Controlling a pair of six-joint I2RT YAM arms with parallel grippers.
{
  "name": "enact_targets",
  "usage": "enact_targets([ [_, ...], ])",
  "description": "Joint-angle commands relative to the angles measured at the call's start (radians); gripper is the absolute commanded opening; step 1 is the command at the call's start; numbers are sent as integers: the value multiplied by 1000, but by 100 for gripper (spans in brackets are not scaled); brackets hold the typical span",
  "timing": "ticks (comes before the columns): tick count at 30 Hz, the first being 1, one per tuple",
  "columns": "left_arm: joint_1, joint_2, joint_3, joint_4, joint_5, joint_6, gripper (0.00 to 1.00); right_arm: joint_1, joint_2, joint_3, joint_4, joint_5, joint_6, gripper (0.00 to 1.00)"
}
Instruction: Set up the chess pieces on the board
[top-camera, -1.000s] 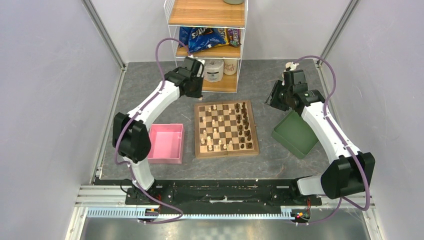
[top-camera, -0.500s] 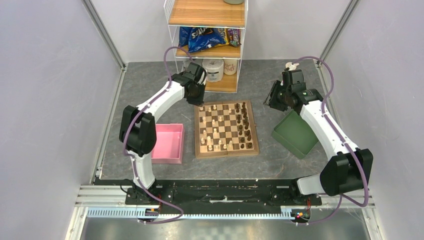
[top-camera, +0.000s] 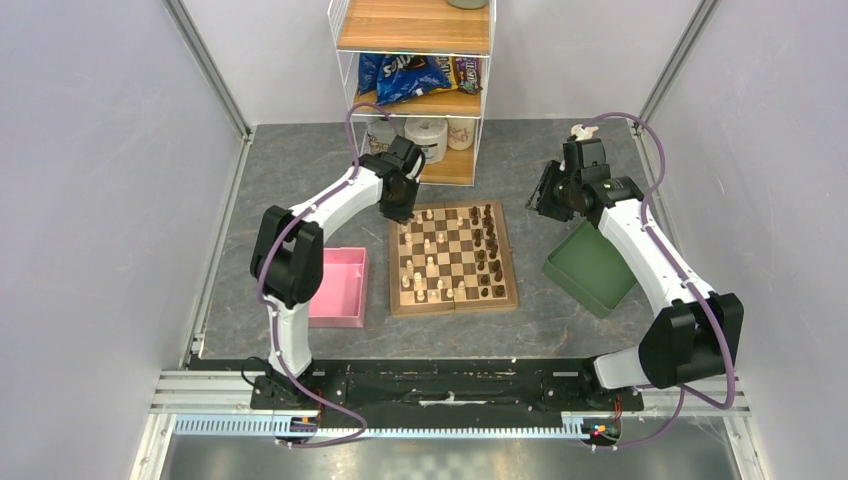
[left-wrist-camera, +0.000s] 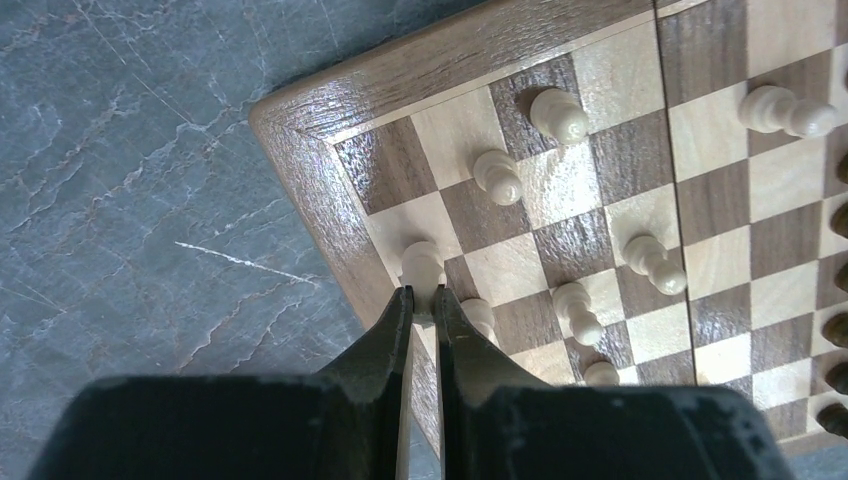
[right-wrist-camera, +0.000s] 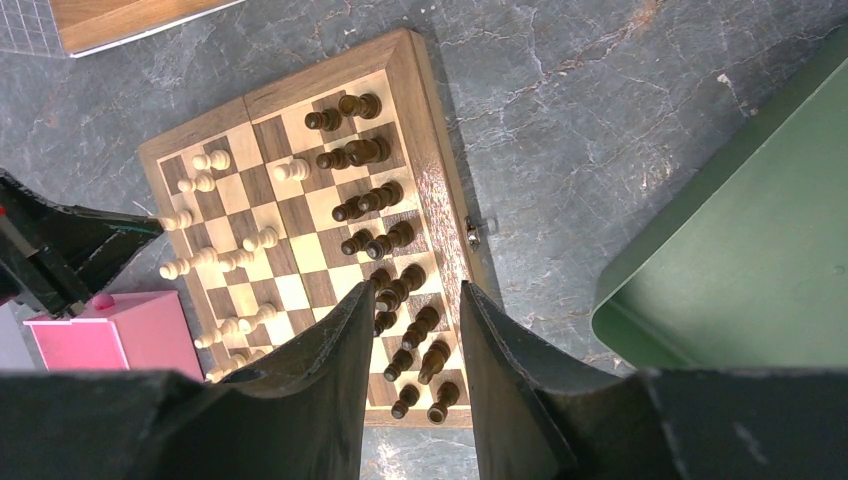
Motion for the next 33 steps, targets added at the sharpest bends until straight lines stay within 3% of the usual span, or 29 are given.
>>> enact_targets([
  [1, -4, 26, 23, -2, -43, 32, 2, -3, 1, 15, 31, -15, 1, 45],
  [10, -6, 47, 36, -2, -66, 29, 3, -3, 6, 20, 31, -15, -5, 45],
  [20, -9, 40, 22, 11, -31, 21, 15, -3, 5, 14, 32, -15, -5, 45],
  [33, -9, 45, 16, 27, -7, 11, 15, -3, 6, 8, 32, -19, -8, 45],
])
